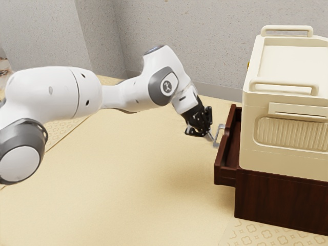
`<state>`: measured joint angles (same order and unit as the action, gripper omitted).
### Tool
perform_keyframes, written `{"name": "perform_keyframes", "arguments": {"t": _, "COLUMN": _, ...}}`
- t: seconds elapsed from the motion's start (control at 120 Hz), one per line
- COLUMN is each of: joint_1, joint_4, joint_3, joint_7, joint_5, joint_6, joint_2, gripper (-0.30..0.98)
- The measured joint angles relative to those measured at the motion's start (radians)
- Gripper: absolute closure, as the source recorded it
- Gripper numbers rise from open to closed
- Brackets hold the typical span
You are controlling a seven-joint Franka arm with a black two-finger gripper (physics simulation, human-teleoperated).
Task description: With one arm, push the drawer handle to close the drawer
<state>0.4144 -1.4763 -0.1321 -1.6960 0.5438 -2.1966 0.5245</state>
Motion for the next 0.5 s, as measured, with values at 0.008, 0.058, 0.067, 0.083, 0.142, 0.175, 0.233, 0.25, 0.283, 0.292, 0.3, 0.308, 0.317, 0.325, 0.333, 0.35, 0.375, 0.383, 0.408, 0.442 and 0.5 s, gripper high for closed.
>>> {"name": "perform_keyframes", "arguments": {"t": 0.008, "joint_1": 0.001, "joint_4": 0.002, "joint_3": 0.0, "joint_7": 0.0, "joint_5": 0.0, "joint_6": 0.0, "joint_2": 0.001, "gripper": 0.78}}
{"name": "perform_keyframes", "arguments": {"t": 0.058, "joint_1": 0.01, "joint_4": 0.019, "joint_3": 0.001, "joint_7": 0.003, "joint_5": 0.0, "joint_6": 0.001, "joint_2": 0.014, "gripper": 0.79}}
{"name": "perform_keyframes", "arguments": {"t": 0.067, "joint_1": 0.011, "joint_4": 0.022, "joint_3": 0.001, "joint_7": 0.004, "joint_5": 0.0, "joint_6": 0.001, "joint_2": 0.016, "gripper": 0.79}}
{"name": "perform_keyframes", "arguments": {"t": 0.083, "joint_1": 0.013, "joint_4": 0.026, "joint_3": 0.003, "joint_7": 0.005, "joint_5": 0.0, "joint_6": 0.002, "joint_2": 0.02, "gripper": 0.79}}
{"name": "perform_keyframes", "arguments": {"t": 0.142, "joint_1": 0.017, "joint_4": 0.04, "joint_3": 0.012, "joint_7": 0.008, "joint_5": 0.0, "joint_6": 0.003, "joint_2": 0.032, "gripper": 0.79}}
{"name": "perform_keyframes", "arguments": {"t": 0.175, "joint_1": 0.018, "joint_4": 0.045, "joint_3": 0.015, "joint_7": 0.01, "joint_5": 0.0, "joint_6": 0.003, "joint_2": 0.035, "gripper": 0.79}}
{"name": "perform_keyframes", "arguments": {"t": 0.233, "joint_1": 0.019, "joint_4": 0.051, "joint_3": 0.023, "joint_7": 0.013, "joint_5": -0.001, "joint_6": 0.004, "joint_2": 0.038, "gripper": 0.79}}
{"name": "perform_keyframes", "arguments": {"t": 0.25, "joint_1": 0.019, "joint_4": 0.051, "joint_3": 0.025, "joint_7": 0.014, "joint_5": -0.001, "joint_6": 0.004, "joint_2": 0.039, "gripper": 0.79}}
{"name": "perform_keyframes", "arguments": {"t": 0.283, "joint_1": 0.019, "joint_4": 0.053, "joint_3": 0.03, "joint_7": 0.015, "joint_5": -0.001, "joint_6": 0.004, "joint_2": 0.04, "gripper": 0.79}}
{"name": "perform_keyframes", "arguments": {"t": 0.292, "joint_1": 0.02, "joint_4": 0.053, "joint_3": 0.032, "joint_7": 0.016, "joint_5": -0.001, "joint_6": 0.004, "joint_2": 0.04, "gripper": 0.79}}
{"name": "perform_keyframes", "arguments": {"t": 0.3, "joint_1": 0.02, "joint_4": 0.053, "joint_3": 0.033, "joint_7": 0.016, "joint_5": -0.001, "joint_6": 0.004, "joint_2": 0.04, "gripper": 0.79}}
{"name": "perform_keyframes", "arguments": {"t": 0.308, "joint_1": 0.02, "joint_4": 0.053, "joint_3": 0.034, "joint_7": 0.017, "joint_5": -0.001, "joint_6": 0.004, "joint_2": 0.041, "gripper": 0.79}}
{"name": "perform_keyframes", "arguments": {"t": 0.317, "joint_1": 0.02, "joint_4": 0.054, "joint_3": 0.035, "joint_7": 0.017, "joint_5": -0.001, "joint_6": 0.004, "joint_2": 0.042, "gripper": 0.79}}
{"name": "perform_keyframes", "arguments": {"t": 0.325, "joint_1": 0.02, "joint_4": 0.055, "joint_3": 0.036, "joint_7": 0.018, "joint_5": -0.001, "joint_6": 0.004, "joint_2": 0.043, "gripper": 0.79}}
{"name": "perform_keyframes", "arguments": {"t": 0.333, "joint_1": 0.02, "joint_4": 0.057, "joint_3": 0.036, "joint_7": 0.018, "joint_5": -0.001, "joint_6": 0.004, "joint_2": 0.044, "gripper": 0.79}}
{"name": "perform_keyframes", "arguments": {"t": 0.35, "joint_1": 0.021, "joint_4": 0.06, "joint_3": 0.037, "joint_7": 0.019, "joint_5": -0.001, "joint_6": 0.004, "joint_2": 0.047, "gripper": 0.79}}
{"name": "perform_keyframes", "arguments": {"t": 0.375, "joint_1": 0.024, "joint_4": 0.069, "joint_3": 0.038, "joint_7": 0.021, "joint_5": -0.001, "joint_6": 0.003, "joint_2": 0.053, "gripper": 0.79}}
{"name": "perform_keyframes", "arguments": {"t": 0.383, "joint_1": 0.025, "joint_4": 0.071, "joint_3": 0.038, "joint_7": 0.021, "joint_5": -0.001, "joint_6": 0.003, "joint_2": 0.055, "gripper": 0.79}}
{"name": "perform_keyframes", "arguments": {"t": 0.408, "joint_1": 0.028, "joint_4": 0.075, "joint_3": 0.039, "joint_7": 0.023, "joint_5": -0.001, "joint_6": 0.003, "joint_2": 0.059, "gripper": 0.79}}
{"name": "perform_keyframes", "arguments": {"t": 0.442, "joint_1": 0.03, "joint_4": 0.082, "joint_3": 0.04, "joint_7": 0.024, "joint_5": -0.001, "joint_6": 0.003, "joint_2": 0.063, "gripper": 0.79}}
{"name": "perform_keyframes", "arguments": {"t": 0.5, "joint_1": 0.034, "joint_4": 0.096, "joint_3": 0.044, "joint_7": 0.027, "joint_5": -0.001, "joint_6": 0.004, "joint_2": 0.071, "gripper": 0.78}}
